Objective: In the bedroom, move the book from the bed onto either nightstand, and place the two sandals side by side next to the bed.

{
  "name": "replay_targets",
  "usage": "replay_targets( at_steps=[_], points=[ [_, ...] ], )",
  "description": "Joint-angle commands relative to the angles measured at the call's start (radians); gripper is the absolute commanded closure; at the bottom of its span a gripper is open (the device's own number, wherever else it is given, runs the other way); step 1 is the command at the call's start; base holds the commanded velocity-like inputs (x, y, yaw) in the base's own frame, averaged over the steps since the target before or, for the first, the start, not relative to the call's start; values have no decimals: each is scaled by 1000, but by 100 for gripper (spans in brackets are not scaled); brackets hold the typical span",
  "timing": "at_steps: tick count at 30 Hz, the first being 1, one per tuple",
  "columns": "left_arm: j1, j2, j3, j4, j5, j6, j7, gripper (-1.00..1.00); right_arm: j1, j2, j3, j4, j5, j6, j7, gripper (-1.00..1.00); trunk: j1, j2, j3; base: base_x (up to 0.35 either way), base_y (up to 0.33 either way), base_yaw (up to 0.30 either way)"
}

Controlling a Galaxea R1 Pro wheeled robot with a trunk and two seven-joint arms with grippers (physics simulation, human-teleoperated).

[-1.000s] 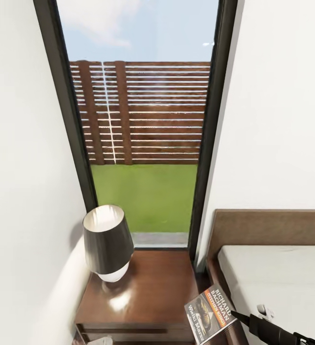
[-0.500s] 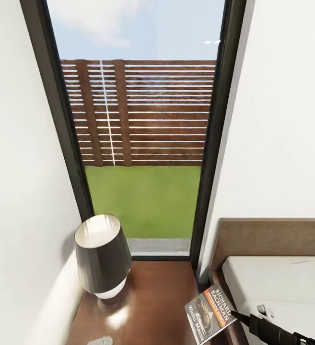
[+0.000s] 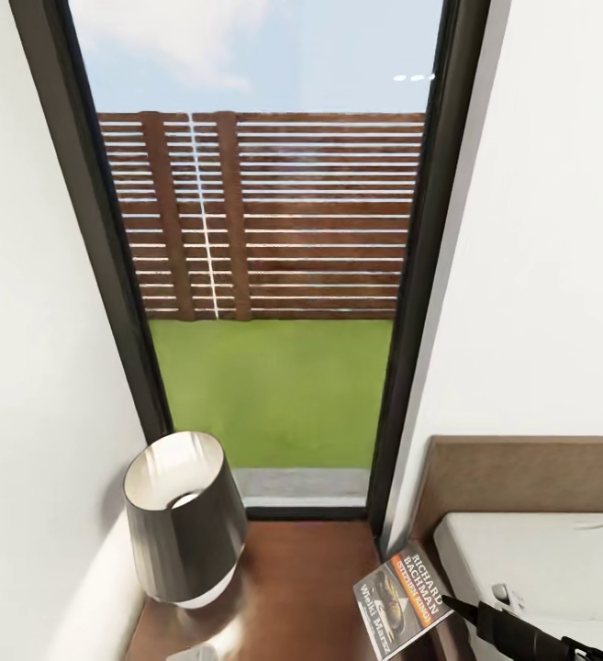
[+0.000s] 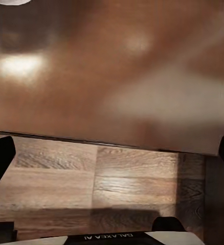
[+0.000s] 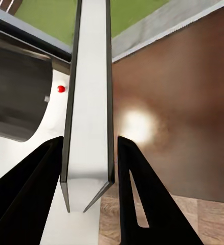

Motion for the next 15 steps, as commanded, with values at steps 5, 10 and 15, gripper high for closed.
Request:
replay_targets(
  at_steps=[5,10,15],
  points=[
    [-1,0,-8,1,9,-5,-5,-100,-2,1,3,3,-10,6,5,100,1,-1,-1,76,0,0],
    [-1,13,-4,-3,10,-4,-48,-100,-2,1,3,3,-10,6,5,100,1,-1,-1,0,0,0],
    [-3,24,-3,-11,6,-3,-327,-100,-2,1,3,3,-10,6,5,100,1,-1,-1,0,0,0]
  ],
)
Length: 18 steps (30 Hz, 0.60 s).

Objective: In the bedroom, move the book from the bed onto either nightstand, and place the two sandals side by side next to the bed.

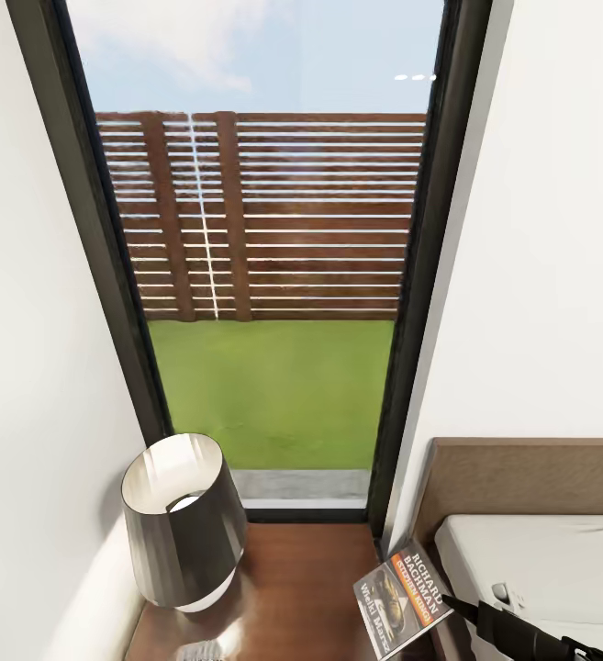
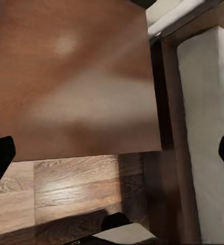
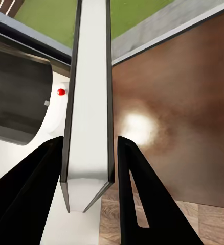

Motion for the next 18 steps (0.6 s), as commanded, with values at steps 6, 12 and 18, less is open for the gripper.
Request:
replay_targets(
  at_steps=[6,12,18],
  points=[
    [-12,5,-10,-170,5,100,-95,-100,-2,0,7,3,-10,6,5,100,0,-1,-2,0,0,0],
    [-14,44,-8,-546,8,441,-110,-100,-2,0,7,3,-10,5,5,100,0,-1,-2,0,0,0],
    [-14,93,-8,-613,7,489,-397,-100,-2,0,7,3,-10,6,5,100,0,-1,-2,0,0,0]
  ],
)
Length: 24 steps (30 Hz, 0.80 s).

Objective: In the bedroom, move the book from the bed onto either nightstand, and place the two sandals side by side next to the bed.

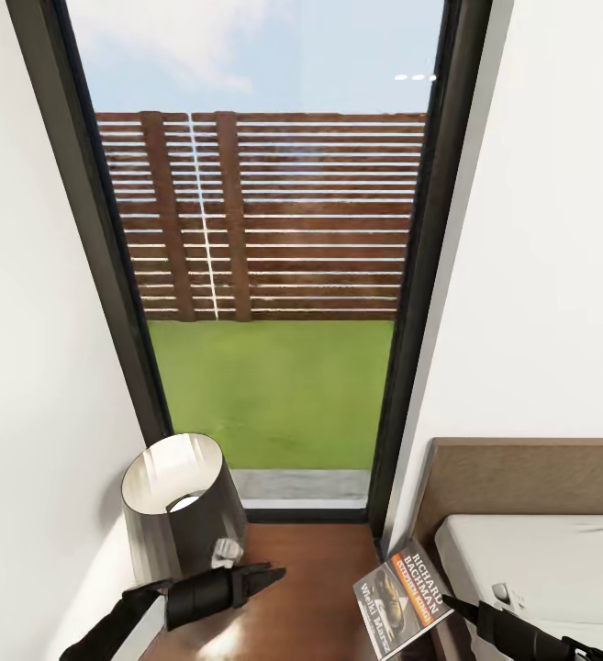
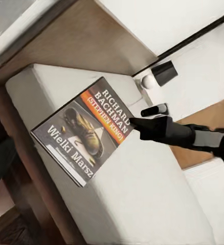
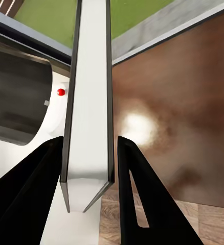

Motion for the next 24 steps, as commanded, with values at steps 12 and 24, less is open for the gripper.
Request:
replay_targets(
  at_steps=[12,24],
  points=[
    [-1,41,-11,8,10,15,-117,-100,-5,57,6,-39,-13,77,11,100,0,-1,-2,0,0,0],
    [-1,42,-10,17,10,16,-121,-100,-12,208,-1,-426,-24,353,-296,100,0,-1,-2,0,0,0]
  ],
)
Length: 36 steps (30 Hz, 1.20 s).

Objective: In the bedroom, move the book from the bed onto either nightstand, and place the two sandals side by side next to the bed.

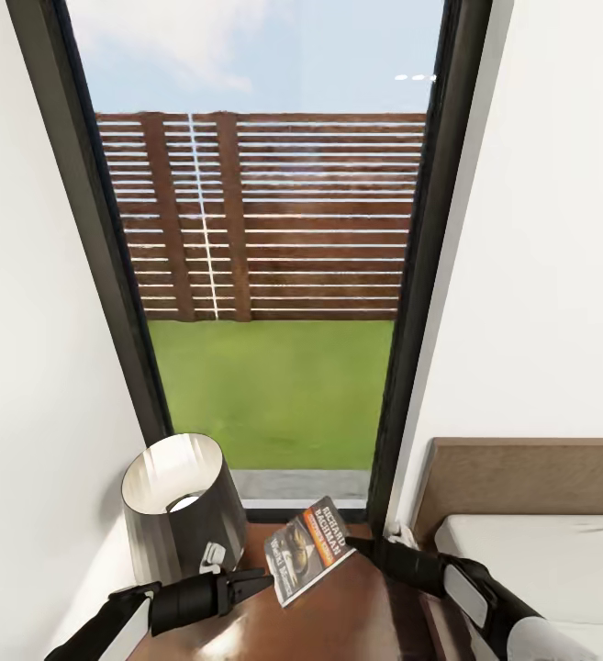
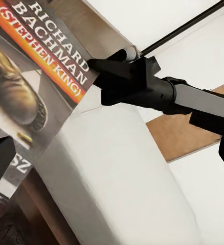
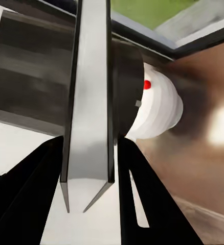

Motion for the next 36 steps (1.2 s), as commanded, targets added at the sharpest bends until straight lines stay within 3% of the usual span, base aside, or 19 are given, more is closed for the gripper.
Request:
replay_targets(
  at_steps=[1,6,12,15,36],
  points=[
    [-1,1,-5,0,11,11,0,-100,-1,-1,4,-12,-7,13,-3,100,0,-1,-2,0,0,0],
    [0,-6,-7,0,11,7,9,-100,-2,0,0,-36,-22,25,-7,100,0,-1,-2,0,0,0],
    [1,-9,-7,11,11,6,14,-100,-1,-2,1,-37,-139,27,-8,100,12,-22,-11,0,0,0],
    [1,-9,-7,12,11,6,14,-100,-1,-2,1,-36,-162,27,-7,100,23,-43,-20,0,0,0],
    [1,-3,-2,10,12,11,-1,-100,-1,0,6,-26,-171,21,-11,100,104,-190,-86,0,0,0]
  ],
)
